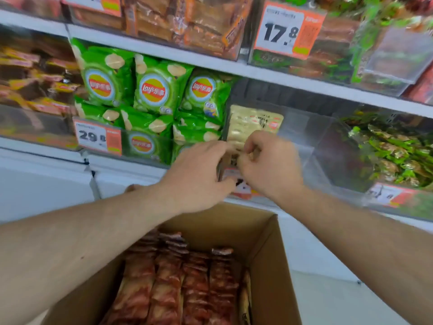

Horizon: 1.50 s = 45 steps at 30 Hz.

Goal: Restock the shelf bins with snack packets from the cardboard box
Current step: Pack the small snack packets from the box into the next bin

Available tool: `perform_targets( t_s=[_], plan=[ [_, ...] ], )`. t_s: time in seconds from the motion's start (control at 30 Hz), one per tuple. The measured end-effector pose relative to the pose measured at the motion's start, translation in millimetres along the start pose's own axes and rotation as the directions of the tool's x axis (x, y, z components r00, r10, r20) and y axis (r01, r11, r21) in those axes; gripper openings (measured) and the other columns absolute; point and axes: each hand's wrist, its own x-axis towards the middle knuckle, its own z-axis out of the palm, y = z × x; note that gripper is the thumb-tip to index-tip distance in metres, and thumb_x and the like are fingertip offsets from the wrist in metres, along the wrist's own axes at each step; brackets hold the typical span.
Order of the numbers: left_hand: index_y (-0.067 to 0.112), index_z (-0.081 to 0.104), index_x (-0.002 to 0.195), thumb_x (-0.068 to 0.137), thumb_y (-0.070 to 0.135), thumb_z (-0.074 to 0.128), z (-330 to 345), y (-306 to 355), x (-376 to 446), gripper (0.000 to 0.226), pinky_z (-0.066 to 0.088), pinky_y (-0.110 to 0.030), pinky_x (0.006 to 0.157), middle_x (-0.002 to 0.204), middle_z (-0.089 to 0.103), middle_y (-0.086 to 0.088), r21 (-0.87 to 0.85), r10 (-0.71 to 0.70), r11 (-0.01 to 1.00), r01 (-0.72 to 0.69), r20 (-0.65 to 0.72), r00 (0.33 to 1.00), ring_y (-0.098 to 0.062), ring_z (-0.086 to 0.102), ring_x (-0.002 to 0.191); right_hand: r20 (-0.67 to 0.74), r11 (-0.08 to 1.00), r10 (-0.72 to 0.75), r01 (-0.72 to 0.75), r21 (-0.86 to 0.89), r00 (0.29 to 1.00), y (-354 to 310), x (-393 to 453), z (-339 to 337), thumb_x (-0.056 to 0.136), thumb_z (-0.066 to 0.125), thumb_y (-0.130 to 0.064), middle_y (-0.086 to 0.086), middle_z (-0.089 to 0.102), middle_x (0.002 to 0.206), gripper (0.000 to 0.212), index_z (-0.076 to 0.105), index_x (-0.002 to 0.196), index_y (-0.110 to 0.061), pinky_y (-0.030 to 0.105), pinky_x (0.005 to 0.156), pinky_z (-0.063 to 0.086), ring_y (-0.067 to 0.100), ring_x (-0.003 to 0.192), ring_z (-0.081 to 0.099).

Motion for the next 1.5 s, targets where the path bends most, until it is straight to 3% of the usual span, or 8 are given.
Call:
perform_targets(
  t_s=[0.17, 0.4, 0.77, 0.87, 1.1, 1.2, 1.37, 1.5],
  plan=[
    [0.030, 0.055, 0.123, 0.085, 0.031, 0.064, 1, -50, -55, 0.039, 0.043, -0.023, 0.084, 0.107, 0.057, 0.017, 0.121, -0.201, 0.979, 0.165, 0.414, 0.888, -0.006, 0.056, 0.103, 0.340, 0.991, -0.134, 0.123, 0.053, 0.931, -11, -73, 71, 0.070, 0.056, -0.027, -0.007, 0.056, 0.069, 0.004, 0.053, 0.070, -0.025, 0.033, 0.060, 0.048, 0.026, 0.070, 0.060],
    [0.022, 0.049, 0.134, 0.093, 0.029, 0.060, 21, -102, -81, 0.044, 0.040, -0.013, 0.070, 0.116, 0.063, 0.011, 0.074, -0.389, 0.893, 0.444, 0.623, 0.678, -0.004, 0.058, 0.095, 0.825, 0.964, 0.236, -0.015, -0.267, 0.514, 38, -148, 186, 0.083, 0.057, -0.030, 0.001, 0.068, 0.101, 0.011, 0.064, 0.090, -0.025, 0.035, 0.079, 0.054, 0.028, 0.097, 0.064],
    [0.018, 0.057, 0.093, 0.086, 0.016, 0.063, 62, -135, -96, 0.009, 0.051, -0.036, 0.072, 0.089, 0.063, -0.013, -0.041, -0.572, 0.599, 0.799, 0.676, 0.464, -0.021, 0.057, 0.077, 0.668, 0.850, 0.499, -0.163, -0.501, 0.552, 103, -185, 277, 0.097, 0.046, -0.022, 0.004, 0.063, 0.117, 0.026, 0.066, 0.113, -0.024, 0.038, 0.082, 0.054, 0.029, 0.107, 0.064],
    [0.015, 0.061, 0.092, 0.090, 0.015, 0.062, 69, -135, -102, 0.002, 0.048, -0.020, 0.060, 0.083, 0.063, -0.004, -0.057, -0.608, 0.470, 0.881, 0.703, 0.370, -0.014, 0.061, 0.078, 0.669, 0.880, 0.440, -0.141, -0.453, 0.599, 102, -186, 284, 0.096, 0.046, -0.018, 0.007, 0.056, 0.119, 0.024, 0.066, 0.108, -0.022, 0.036, 0.074, 0.049, 0.033, 0.100, 0.064],
    [0.005, 0.044, 0.141, 0.100, 0.051, 0.042, 72, -144, -112, 0.061, 0.054, -0.044, 0.085, 0.118, 0.065, -0.013, -0.089, -0.586, -0.149, 0.985, 0.810, -0.015, -0.029, 0.064, 0.094, 0.492, 0.926, 0.302, -0.373, 0.051, 0.816, 51, -196, 223, 0.096, 0.053, -0.017, 0.007, 0.060, 0.097, 0.005, 0.050, 0.092, -0.018, 0.041, 0.076, 0.051, 0.034, 0.089, 0.062],
    [0.005, 0.043, 0.137, 0.095, 0.060, 0.047, 69, -142, -109, 0.070, 0.055, -0.044, 0.075, 0.125, 0.062, -0.018, -0.171, -0.564, -0.249, 0.953, 0.826, 0.001, -0.034, 0.064, 0.097, 0.494, 0.891, 0.111, -0.306, 0.335, 0.862, 13, -204, 185, 0.096, 0.051, -0.016, -0.004, 0.061, 0.108, 0.013, 0.046, 0.095, -0.028, 0.018, 0.090, 0.046, 0.011, 0.103, 0.059],
    [0.003, 0.071, 0.104, 0.086, 0.005, 0.070, 78, -139, -113, 0.018, 0.059, -0.046, 0.079, 0.094, 0.075, -0.017, -0.273, -0.736, -0.008, 0.962, 0.653, 0.179, -0.032, 0.072, 0.085, 0.505, 0.824, -0.240, -0.100, 0.557, 0.829, -5, -206, 157, 0.084, 0.052, -0.021, -0.002, 0.050, 0.128, 0.027, 0.043, 0.108, -0.027, 0.011, 0.095, 0.039, 0.004, 0.111, 0.052],
    [0.007, 0.070, 0.098, 0.089, -0.001, 0.066, 76, -139, -114, 0.013, 0.057, -0.044, 0.088, 0.097, 0.075, -0.013, -0.256, -0.729, 0.065, 0.964, 0.647, 0.221, -0.030, 0.071, 0.093, 0.601, 0.961, 0.140, -0.255, 0.109, 0.787, 51, -193, 192, 0.078, 0.058, -0.020, -0.003, 0.056, 0.116, 0.033, 0.059, 0.111, -0.020, 0.029, 0.088, 0.048, 0.013, 0.097, 0.057]
  ],
)
